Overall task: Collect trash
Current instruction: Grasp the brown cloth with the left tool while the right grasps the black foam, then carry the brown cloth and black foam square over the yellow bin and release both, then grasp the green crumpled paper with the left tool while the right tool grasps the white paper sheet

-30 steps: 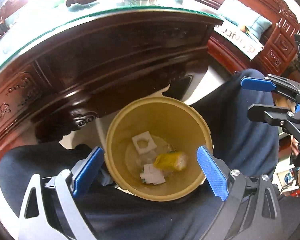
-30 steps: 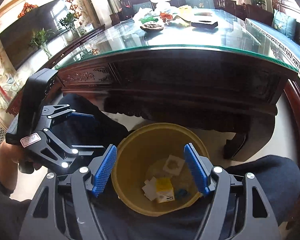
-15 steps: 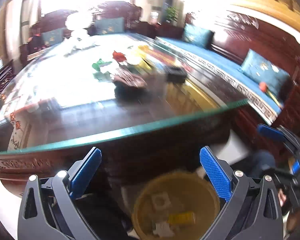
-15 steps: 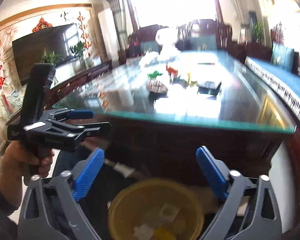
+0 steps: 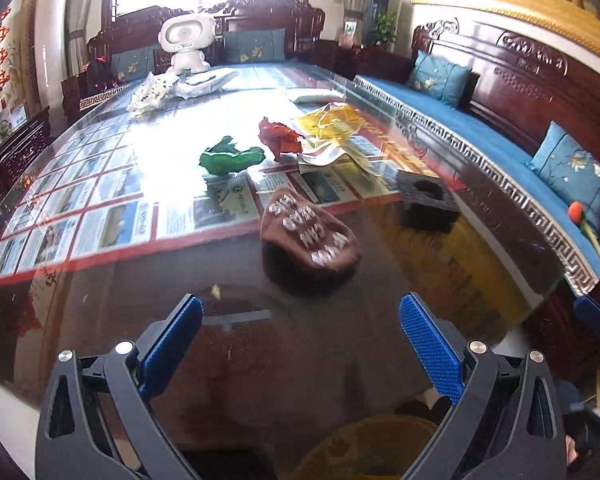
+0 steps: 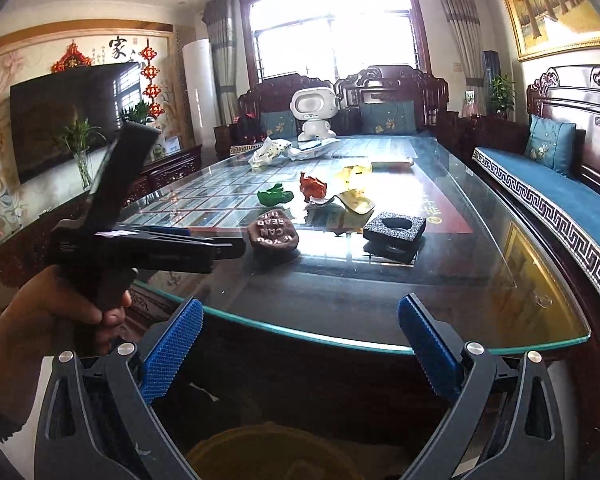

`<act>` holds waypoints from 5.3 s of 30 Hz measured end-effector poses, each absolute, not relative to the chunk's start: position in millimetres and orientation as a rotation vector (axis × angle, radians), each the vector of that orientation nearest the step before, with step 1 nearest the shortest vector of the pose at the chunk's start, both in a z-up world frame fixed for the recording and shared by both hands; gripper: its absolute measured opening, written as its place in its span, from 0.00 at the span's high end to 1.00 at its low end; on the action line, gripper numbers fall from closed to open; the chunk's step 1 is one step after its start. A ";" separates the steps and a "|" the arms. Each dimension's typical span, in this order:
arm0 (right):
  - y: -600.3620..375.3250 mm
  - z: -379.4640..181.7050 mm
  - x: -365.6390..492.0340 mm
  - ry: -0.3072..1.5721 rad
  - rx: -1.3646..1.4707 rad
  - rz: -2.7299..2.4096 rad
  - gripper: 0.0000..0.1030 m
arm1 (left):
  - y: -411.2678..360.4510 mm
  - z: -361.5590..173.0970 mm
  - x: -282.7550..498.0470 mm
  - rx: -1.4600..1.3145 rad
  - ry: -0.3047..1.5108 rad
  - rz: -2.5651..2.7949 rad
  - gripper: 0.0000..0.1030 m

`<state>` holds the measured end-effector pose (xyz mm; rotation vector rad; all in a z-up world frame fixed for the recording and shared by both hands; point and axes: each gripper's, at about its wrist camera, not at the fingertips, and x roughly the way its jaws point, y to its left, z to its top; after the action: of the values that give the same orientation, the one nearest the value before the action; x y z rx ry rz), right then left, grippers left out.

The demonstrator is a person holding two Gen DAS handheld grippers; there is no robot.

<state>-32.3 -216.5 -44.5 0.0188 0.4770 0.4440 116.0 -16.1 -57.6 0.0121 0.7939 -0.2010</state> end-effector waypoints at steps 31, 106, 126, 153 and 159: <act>-232.1 -35.8 75.7 0.592 0.072 0.369 0.14 | -28.5 -70.0 175.6 0.005 0.819 -0.291 0.77; -232.2 -171.0 -118.9 1.015 0.046 0.443 0.83 | -55.9 -207.0 -74.9 0.138 1.167 -0.479 0.21; -222.1 -128.2 -119.3 0.760 0.040 0.524 0.26 | -44.3 -133.2 -57.7 0.195 0.818 -0.324 0.04; -209.8 -50.5 -33.6 0.435 0.070 0.451 0.08 | -7.4 -48.1 73.1 -0.068 0.612 -0.197 0.04; -210.7 -54.7 -11.6 0.491 0.106 0.460 0.08 | 8.1 -50.8 118.1 -0.089 0.630 -0.153 0.04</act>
<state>-11.6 -210.7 -54.7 0.1064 0.4907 0.4603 118.1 8.1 -50.8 -0.0893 0.6299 -0.1531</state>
